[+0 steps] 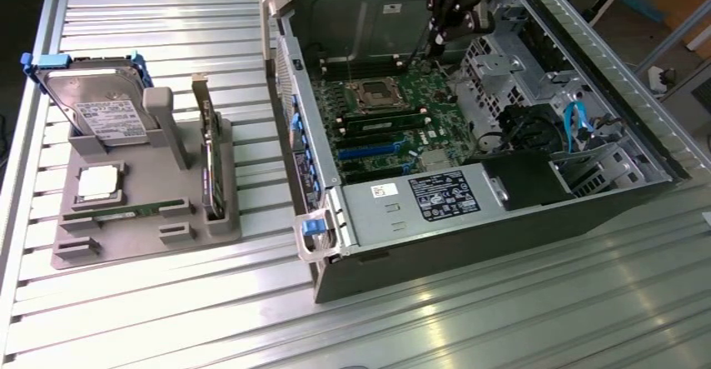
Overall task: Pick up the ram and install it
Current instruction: 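Press down the ram until it locks into place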
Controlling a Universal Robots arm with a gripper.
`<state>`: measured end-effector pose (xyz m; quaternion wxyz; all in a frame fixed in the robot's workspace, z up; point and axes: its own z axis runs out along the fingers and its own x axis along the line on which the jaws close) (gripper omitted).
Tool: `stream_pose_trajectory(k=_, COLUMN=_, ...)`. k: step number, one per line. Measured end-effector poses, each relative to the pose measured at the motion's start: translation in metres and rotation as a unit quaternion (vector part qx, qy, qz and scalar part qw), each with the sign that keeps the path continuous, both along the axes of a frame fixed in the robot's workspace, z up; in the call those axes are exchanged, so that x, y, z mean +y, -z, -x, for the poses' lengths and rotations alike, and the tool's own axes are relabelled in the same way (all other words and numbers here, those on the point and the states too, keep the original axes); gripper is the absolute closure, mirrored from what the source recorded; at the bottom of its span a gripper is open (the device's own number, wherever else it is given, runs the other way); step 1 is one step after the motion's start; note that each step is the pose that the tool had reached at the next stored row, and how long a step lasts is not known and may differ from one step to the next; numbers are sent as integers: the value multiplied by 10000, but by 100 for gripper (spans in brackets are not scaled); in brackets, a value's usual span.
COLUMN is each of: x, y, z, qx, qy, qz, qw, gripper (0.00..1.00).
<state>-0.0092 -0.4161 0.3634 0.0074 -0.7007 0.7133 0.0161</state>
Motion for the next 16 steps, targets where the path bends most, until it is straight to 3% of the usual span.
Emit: stream_pose_trajectory(k=16, x=0, y=0, z=-4, qx=0, qy=-1, qz=0, qw=10000, gripper=89)
